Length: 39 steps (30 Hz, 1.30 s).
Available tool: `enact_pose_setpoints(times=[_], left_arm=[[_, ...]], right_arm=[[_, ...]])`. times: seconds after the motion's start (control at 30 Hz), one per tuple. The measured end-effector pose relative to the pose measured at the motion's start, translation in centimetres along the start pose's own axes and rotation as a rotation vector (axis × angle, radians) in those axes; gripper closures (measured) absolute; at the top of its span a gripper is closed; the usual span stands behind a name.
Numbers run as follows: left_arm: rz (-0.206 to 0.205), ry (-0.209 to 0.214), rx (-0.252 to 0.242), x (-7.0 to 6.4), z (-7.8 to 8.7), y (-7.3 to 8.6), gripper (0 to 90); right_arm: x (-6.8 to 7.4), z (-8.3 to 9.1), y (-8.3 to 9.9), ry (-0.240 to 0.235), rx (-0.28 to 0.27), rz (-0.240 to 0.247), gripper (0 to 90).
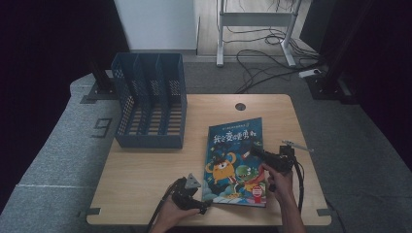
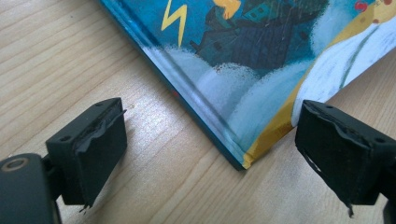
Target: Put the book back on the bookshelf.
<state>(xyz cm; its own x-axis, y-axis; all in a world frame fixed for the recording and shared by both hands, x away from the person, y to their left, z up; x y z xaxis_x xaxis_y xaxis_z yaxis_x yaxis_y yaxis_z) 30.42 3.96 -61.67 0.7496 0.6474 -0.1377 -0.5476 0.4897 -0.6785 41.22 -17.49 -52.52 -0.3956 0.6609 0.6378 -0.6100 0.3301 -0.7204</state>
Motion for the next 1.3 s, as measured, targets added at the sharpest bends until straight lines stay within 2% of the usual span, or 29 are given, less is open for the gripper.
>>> enact_pose_setpoints(times=[0.47,0.93,1.23,1.3], left_arm=[[0.001,0.008,-0.008,0.1,-0.1,-0.1,8.1],[0.004,0.006,-0.015,0.1,-0.2,-0.3,7.8],[0.003,0.007,-0.016,0.2,-0.3,-0.3,7.7],[0.003,0.008,-0.016,0.2,-0.3,-0.3,7.7]], right_arm=[[1.5,0.5,-0.6,-0.024,-0.033,0.067,78.3],[2.5,0.9,-1.0,-0.039,-0.056,0.11,78.5],[2.7,0.9,-1.0,-0.042,-0.06,0.117,78.6],[2.9,1.0,-1.1,-0.043,-0.066,0.134,78.6]])
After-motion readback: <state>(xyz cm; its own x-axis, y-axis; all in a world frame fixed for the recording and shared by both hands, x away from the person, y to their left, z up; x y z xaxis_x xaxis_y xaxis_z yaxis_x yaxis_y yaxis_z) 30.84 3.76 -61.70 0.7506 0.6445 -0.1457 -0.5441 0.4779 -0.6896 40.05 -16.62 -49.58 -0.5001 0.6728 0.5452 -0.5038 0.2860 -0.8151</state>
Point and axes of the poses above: each handheld gripper's, and its own axes: z roughly backward along the jaws, y roughly out of its underside, x roughly to its left, the point moved 10 cm from there along -z, roughly forward along the jaws, and after that the axes turned 2 degrees about -x, right-handed, at the moved point
